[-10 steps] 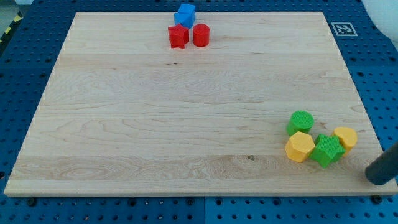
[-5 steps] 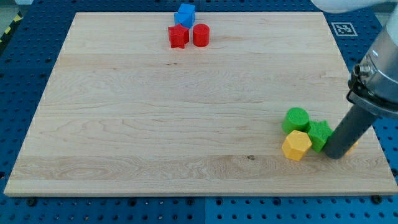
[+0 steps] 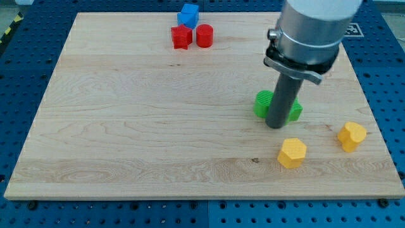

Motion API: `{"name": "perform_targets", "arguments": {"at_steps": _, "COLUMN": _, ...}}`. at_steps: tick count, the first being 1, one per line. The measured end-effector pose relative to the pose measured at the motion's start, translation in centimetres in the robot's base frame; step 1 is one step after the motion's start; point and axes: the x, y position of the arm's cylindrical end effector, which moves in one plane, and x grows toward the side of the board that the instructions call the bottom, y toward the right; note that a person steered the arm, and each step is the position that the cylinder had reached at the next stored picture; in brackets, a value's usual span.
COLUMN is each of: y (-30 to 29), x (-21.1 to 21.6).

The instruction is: Move the green circle towards the top side of the board

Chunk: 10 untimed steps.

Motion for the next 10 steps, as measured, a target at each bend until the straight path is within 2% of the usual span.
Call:
{"name": "perform_targets", "arguments": {"at_steps": 2, "y": -0.1, "x": -1.4}}
{"name": "perform_targets", "arguments": {"at_steps": 5, "y": -6.1, "x": -6.7}}
{"name": "perform_targets", "arguments": {"at_steps": 6, "y": -6.1, "x": -8.6}}
{"name": "perform_targets", "arguments": {"at_steps": 8, "y": -3.3, "x": -6.1}}
{"name": "perform_targets", "arguments": {"at_steps": 9, "y": -3.2, "x": -8.0}}
{"name": "perform_targets", "arguments": {"at_steps": 10, "y": -3.2, "x": -12.0}}
